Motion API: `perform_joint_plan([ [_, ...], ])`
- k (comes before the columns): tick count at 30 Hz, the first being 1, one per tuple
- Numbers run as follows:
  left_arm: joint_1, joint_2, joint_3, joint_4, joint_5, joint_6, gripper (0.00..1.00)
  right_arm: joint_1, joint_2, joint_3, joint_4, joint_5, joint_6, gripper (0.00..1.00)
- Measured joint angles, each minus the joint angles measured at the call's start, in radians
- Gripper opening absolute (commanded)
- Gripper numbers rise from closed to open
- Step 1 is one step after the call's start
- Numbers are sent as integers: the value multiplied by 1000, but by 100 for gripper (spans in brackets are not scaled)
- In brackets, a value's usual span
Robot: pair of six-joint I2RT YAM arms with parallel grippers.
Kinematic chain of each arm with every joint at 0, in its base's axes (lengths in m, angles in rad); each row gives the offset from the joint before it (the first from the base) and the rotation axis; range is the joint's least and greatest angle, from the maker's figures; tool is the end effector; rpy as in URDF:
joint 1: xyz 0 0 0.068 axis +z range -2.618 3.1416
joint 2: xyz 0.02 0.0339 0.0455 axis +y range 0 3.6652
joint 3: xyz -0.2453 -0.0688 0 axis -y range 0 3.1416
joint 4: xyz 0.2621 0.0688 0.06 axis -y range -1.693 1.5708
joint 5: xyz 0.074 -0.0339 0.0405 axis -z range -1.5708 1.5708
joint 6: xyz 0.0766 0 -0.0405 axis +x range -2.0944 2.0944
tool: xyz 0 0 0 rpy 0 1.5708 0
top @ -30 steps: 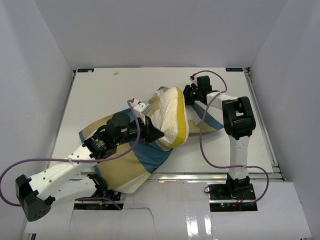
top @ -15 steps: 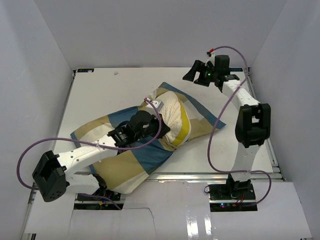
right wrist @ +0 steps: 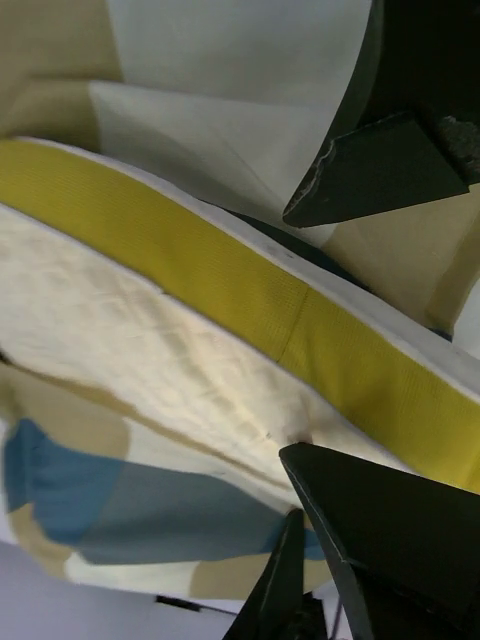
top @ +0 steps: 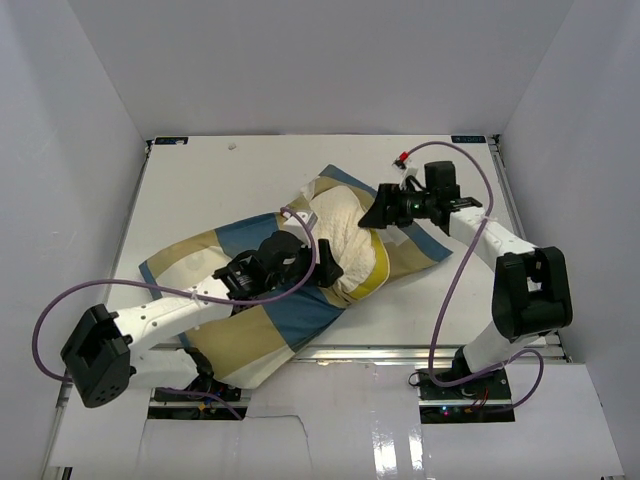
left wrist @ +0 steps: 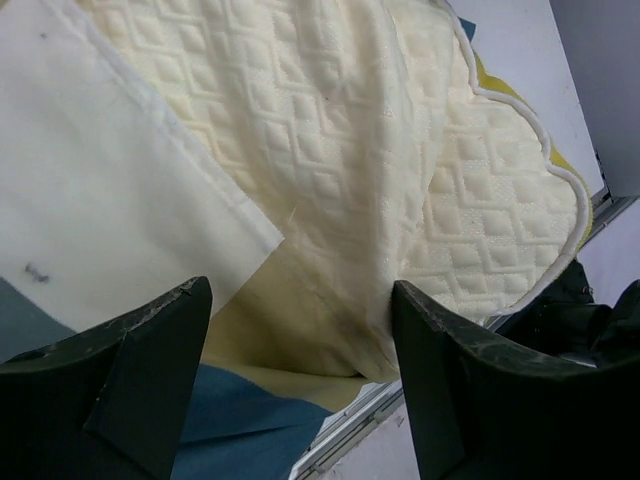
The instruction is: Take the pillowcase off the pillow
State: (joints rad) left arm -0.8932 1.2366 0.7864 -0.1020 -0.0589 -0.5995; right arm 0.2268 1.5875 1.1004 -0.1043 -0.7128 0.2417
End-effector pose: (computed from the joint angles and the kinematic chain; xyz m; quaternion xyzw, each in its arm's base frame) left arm 0.2102 -0.2541 0.2063 0.1135 0.8654 -0.3120 0.3753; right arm 0.3720 0.1373 0.2155 -0.1579 0.8282 0.4018 0.3573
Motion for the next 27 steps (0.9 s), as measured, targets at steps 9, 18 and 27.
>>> perform_joint_plan([
  [9, 0, -134, -153, -84, -114, -101, 84, 119, 56, -34, -37, 14, -118, 96],
  [18, 1, -108, -194, -80, -139, -134, 84, 168, 65, -116, 121, 5, -44, 60],
  [27, 1, -106, -153, -144, -184, -129, 87, 199, 8, -125, 175, 61, 18, 8],
])
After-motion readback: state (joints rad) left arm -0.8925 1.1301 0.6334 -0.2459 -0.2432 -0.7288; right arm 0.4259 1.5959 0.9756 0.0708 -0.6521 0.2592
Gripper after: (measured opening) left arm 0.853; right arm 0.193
